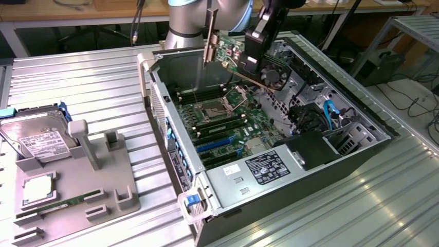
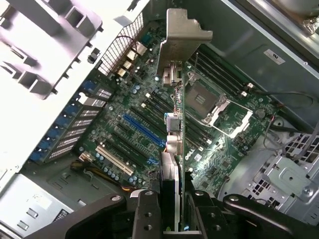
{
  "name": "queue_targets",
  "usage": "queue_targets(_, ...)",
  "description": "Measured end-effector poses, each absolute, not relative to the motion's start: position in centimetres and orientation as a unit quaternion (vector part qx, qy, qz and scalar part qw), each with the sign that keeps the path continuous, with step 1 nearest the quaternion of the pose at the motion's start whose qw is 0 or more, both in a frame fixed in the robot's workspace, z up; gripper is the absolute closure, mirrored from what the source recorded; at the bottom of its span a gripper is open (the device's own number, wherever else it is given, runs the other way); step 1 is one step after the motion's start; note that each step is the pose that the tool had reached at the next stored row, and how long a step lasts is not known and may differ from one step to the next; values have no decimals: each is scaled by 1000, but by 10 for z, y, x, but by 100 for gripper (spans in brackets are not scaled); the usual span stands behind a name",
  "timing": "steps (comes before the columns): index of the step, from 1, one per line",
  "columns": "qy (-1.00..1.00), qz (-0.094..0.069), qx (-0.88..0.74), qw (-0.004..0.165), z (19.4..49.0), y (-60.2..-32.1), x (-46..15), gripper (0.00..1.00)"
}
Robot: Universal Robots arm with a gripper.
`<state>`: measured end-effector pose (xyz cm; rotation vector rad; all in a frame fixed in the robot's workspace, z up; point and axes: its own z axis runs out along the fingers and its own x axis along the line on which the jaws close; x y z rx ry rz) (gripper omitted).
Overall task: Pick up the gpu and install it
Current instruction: 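Insert the gpu into the slot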
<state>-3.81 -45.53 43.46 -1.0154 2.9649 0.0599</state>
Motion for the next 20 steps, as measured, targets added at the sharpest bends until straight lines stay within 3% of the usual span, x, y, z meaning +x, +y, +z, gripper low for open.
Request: queue_targets(20, 906, 19, -423, 1, 434, -455, -38, 73)
